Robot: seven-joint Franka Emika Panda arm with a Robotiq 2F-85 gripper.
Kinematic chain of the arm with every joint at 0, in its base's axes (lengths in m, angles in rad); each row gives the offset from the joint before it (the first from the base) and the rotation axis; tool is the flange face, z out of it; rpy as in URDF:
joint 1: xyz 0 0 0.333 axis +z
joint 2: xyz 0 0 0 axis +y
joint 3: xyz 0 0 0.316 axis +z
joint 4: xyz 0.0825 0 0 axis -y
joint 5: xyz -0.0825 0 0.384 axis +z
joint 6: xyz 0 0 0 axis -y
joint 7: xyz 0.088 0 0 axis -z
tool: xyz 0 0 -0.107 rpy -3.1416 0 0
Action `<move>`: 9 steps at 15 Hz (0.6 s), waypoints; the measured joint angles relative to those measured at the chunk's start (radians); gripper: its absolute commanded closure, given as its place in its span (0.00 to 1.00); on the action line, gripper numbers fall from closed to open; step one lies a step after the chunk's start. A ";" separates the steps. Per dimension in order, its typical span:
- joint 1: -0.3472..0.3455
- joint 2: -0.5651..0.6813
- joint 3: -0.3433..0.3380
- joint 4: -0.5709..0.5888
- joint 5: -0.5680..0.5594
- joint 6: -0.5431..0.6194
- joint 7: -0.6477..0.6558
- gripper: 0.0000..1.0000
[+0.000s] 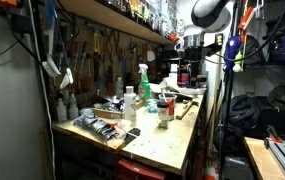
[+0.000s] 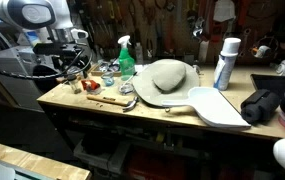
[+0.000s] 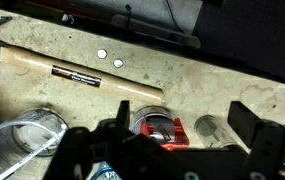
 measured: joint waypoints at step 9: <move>-0.003 -0.004 0.014 0.000 0.044 0.001 -0.001 0.00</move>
